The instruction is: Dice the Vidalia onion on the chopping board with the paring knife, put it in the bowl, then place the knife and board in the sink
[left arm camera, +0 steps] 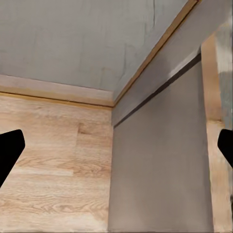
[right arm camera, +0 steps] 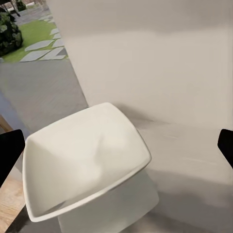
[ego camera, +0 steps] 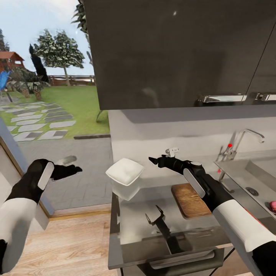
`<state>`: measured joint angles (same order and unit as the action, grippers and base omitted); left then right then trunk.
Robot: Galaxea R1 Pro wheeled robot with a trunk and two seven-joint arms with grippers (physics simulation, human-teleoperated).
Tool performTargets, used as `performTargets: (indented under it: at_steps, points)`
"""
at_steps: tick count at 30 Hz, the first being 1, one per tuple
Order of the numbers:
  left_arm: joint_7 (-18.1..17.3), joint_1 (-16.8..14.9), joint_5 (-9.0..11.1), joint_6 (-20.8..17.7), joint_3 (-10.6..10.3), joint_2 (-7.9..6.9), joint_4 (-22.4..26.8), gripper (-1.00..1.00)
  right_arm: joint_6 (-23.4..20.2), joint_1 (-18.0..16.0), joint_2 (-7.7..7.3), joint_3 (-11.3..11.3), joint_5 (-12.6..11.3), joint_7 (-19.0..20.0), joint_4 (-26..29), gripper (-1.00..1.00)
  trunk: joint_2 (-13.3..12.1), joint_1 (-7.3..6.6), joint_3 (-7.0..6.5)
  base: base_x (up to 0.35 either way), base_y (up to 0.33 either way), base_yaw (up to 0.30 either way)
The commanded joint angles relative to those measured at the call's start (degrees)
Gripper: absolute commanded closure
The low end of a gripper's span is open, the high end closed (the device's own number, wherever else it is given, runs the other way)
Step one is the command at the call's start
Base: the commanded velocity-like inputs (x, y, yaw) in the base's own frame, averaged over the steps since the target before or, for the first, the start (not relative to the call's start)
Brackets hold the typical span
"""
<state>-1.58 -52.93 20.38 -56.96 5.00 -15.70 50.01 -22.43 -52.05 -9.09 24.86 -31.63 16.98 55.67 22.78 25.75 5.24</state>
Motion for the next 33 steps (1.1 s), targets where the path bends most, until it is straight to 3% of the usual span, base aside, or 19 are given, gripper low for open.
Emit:
performTargets:
  at_steps: [1, 2, 6, 7, 8, 11, 12, 14, 19, 26, 29, 33]
  points:
    - [-0.1, -2.67, -0.25, -0.18, -0.29, 0.94, -3.41, -1.0, -0.24, -0.07, -0.05, 0.1, -0.37, -0.07, 0.05, -1.0, 0.14, 0.04, 0.14, 0.0, 0.0, 0.0]
    - [-0.02, -8.37, -0.32, 0.11, -0.78, 2.95, -10.0, -1.0, -0.24, -0.07, -0.05, 0.1, -0.37, -0.09, 0.05, -1.0, 0.14, 0.04, 0.14, 0.0, 0.0, 0.0]
    - [0.95, -13.59, -0.4, 0.23, -1.13, 6.16, -14.86, -1.0, -0.24, -0.07, -0.05, 0.1, -0.37, -0.1, 0.05, -1.0, 0.14, 0.04, 0.14, 0.0, 0.0, 0.0]
    - [3.55, -16.88, -0.42, 0.2, -1.24, 8.57, -16.99, -1.0, -0.24, -0.07, -0.05, 0.1, -0.37, -0.1, 0.05, -1.0, 0.14, 0.04, 0.14, 0.0, 0.0, 0.0]
    - [5.18, -18.37, -0.42, 0.16, -1.26, 9.98, -17.68, -1.0, -0.24, -0.07, -0.05, 0.1, -0.37, -0.1, 0.05, -1.0, 0.14, 0.04, 0.14, 0.0, 0.0, 0.0]
    - [7.92, -20.5, -0.43, 0.07, -1.29, 13.19, -18.4, -1.0, -0.24, -0.07, -0.05, 0.1, -0.37, -0.1, 0.05, -1.0, 0.14, 0.04, 0.14, 0.0, 0.0, 0.0]
    - [9.28, -21.42, -0.45, -0.02, -1.3, 15.33, -18.64, -1.0, -0.24, -0.07, -0.05, 0.1, -0.37, -0.1, 0.05, -1.0, 0.14, 0.04, 0.14, 0.0, 0.0, 0.0]
    - [10.23, -21.99, -0.44, -0.17, -1.3, 16.98, -18.86, -1.0, -0.24, -0.07, -0.05, 0.1, -0.37, -0.1, 0.05, -1.0, 0.14, 0.04, 0.14, 0.0, 0.0, 0.0]
    - [10.79, -22.29, -0.43, -0.3, -1.31, 17.77, -19.38, -1.0, -0.24, -0.07, -0.05, 0.1, -0.37, -0.1, 0.05, -1.0, 0.14, 0.04, 0.14, 0.0, 0.0, 0.0]
    - [10.87, -22.39, -0.46, -0.3, -2.46, 18.14, -24.33, -1.0, -0.24, -0.07, -0.05, 0.1, -0.37, -0.1, 0.05, -1.0, 0.14, 0.04, 0.14, 0.0, 0.0, 0.0]
    - [10.82, -22.39, -0.44, -0.19, -6.54, 19.03, -27.27, -1.0, -0.24, -0.07, -0.05, 0.1, -0.37, -0.1, 0.05, -1.0, 0.14, 0.04, 0.14, 0.0, 0.0, 0.0]
    - [10.81, -22.39, -0.43, -0.12, -9.51, 19.57, -28.93, -1.0, -0.24, -0.07, -0.05, 0.1, -0.37, -0.1, 0.05, -1.0, 0.14, 0.04, 0.14, 0.0, 0.0, 0.0]
